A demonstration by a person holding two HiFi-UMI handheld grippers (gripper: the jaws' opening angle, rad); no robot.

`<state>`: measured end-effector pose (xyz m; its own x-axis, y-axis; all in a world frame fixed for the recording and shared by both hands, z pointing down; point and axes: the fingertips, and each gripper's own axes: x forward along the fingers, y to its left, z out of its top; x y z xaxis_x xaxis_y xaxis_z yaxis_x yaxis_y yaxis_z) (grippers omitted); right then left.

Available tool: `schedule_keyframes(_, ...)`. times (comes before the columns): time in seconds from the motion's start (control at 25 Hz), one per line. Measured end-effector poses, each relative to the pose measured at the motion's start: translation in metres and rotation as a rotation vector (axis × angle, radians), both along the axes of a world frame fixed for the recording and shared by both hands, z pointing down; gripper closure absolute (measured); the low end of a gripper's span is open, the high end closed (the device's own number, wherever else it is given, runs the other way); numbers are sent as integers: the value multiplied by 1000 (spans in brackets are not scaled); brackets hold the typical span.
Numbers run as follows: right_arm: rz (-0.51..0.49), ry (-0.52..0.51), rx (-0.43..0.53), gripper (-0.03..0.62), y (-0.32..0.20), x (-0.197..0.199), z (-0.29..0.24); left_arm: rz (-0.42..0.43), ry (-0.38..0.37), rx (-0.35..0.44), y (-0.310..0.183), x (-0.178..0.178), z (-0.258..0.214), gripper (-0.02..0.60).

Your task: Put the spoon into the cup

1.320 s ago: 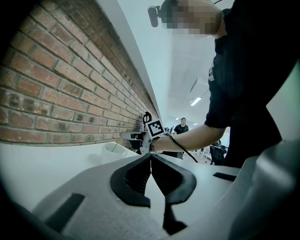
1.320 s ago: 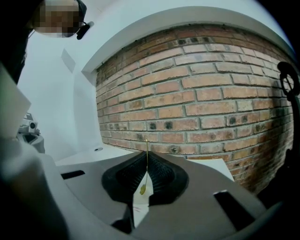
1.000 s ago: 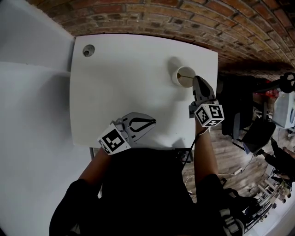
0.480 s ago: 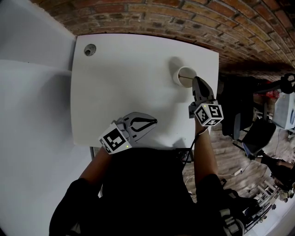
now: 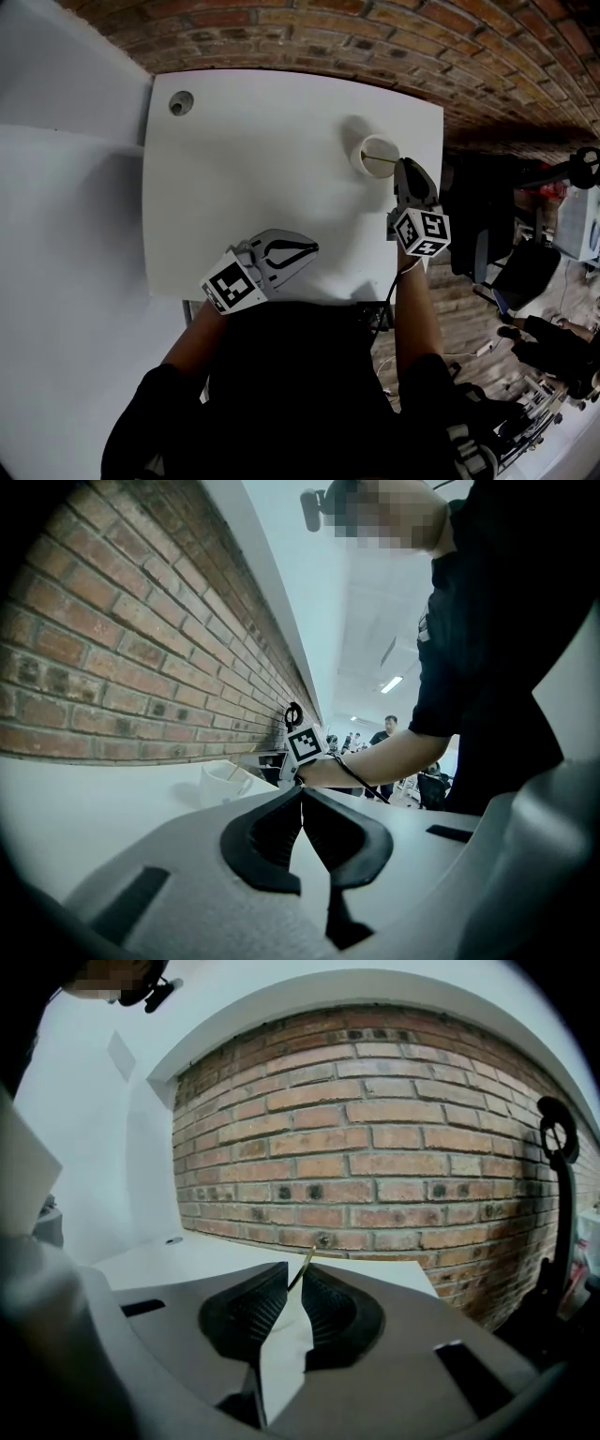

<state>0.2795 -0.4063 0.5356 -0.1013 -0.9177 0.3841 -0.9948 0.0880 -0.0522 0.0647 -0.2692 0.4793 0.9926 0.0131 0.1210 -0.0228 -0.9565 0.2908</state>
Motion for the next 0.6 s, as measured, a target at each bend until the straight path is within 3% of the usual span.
schedule_keyframes(0.6,73,58,-49,513,6,13,12,8,0,1,3,0,1,563)
